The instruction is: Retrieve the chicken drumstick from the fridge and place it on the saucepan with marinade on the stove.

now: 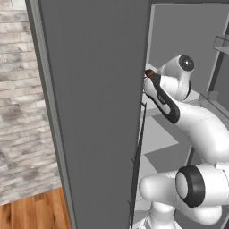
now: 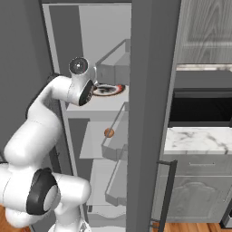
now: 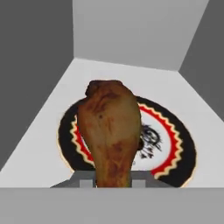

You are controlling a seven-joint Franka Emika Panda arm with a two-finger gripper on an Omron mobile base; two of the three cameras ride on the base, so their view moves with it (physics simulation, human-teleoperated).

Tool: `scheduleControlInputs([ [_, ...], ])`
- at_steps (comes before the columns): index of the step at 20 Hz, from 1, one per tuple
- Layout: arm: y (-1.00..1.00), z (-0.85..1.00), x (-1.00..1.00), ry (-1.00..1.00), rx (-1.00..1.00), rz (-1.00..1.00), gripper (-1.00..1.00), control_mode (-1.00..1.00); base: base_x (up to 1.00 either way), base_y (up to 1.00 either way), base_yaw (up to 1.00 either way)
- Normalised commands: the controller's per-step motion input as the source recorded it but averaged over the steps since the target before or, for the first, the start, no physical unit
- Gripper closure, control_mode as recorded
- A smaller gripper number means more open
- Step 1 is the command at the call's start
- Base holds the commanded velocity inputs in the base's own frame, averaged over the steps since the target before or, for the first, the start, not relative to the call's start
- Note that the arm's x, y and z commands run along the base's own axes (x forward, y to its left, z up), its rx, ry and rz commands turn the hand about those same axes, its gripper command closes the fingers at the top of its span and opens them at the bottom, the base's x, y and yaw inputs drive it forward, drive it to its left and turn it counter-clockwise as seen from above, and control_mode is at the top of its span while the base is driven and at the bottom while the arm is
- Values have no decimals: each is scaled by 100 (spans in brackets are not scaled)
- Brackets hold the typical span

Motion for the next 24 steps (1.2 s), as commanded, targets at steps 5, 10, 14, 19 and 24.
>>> scheduleControlInputs([
  [5, 4, 57, -71, -14, -3, 0, 100, -100, 0, 0, 0],
  [10, 0, 45, -87, -12, -1, 0, 100, -100, 0, 0, 0],
  [14, -1, 40, -85, -14, 0, 0, 100, -100, 0, 0, 0],
  [19, 0, 41, -94, -15, 0, 0, 100, -100, 0, 0, 0],
  [24, 0, 22, -100, -11, 0, 0, 100, -100, 0, 0, 0],
])
